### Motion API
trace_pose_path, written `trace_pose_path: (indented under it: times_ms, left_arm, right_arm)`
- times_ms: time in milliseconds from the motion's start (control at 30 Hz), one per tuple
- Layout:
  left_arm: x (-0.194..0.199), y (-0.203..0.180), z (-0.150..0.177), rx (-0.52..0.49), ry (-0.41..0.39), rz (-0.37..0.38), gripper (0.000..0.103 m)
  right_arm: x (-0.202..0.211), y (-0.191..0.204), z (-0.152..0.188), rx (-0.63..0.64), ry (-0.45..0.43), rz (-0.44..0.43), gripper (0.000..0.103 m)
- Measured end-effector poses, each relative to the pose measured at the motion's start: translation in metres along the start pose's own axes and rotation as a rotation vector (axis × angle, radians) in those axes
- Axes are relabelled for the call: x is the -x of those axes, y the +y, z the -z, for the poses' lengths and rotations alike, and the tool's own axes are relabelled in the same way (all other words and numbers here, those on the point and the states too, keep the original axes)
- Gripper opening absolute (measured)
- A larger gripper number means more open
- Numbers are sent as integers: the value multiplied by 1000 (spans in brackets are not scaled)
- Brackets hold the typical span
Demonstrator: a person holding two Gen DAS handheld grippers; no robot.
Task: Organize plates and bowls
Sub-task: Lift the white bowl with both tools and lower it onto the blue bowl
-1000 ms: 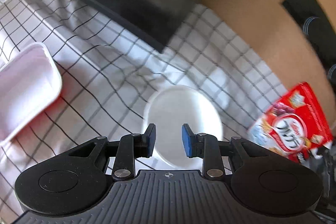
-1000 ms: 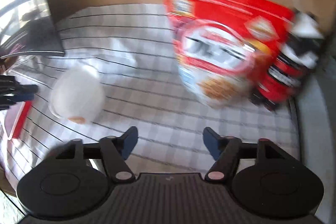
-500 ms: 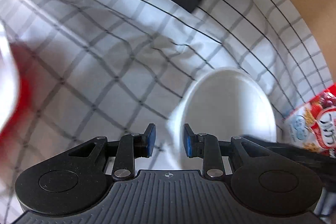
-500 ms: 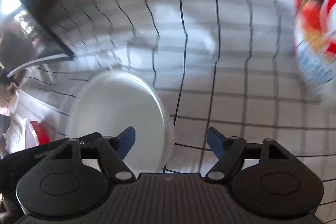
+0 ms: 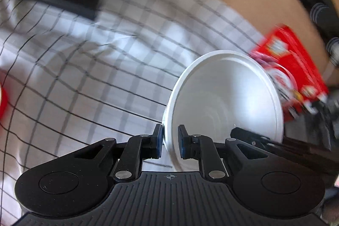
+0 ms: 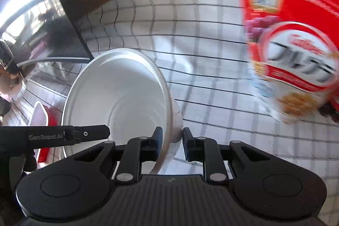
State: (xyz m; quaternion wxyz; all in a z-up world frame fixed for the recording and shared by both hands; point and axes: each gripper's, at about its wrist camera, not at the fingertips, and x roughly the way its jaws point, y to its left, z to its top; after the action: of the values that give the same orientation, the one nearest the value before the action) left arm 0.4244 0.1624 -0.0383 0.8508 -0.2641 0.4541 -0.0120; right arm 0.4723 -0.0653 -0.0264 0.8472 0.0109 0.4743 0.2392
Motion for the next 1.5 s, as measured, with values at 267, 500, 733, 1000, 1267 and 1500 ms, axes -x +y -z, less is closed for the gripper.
trace_pose_path:
  times_ms: [267,500,733,1000,1267,1500]
  left_arm:
    - [18,-90,47,-139,98,79,19]
    - [15,-137,98,-262,176,98,22]
    - [-4,-136,126,-220,253,83,22]
    - [-15,-119,133,-155,205,27,22]
    - [-5,-122,131,-150,189,54,22]
    - [-10,-123,131,-173,174,-20,22]
  right_arm:
    - [84,-63,49,-22,-33,19,20]
    - [116,-114,99,-86,17,14,20]
    - [95,-129,131,-134,88,12,20]
    - [81,-135,144,-137,98,54,21]
    - [75,-140,141,-113,96,72,21]
    - [69,-141,140,-126,104,50,22]
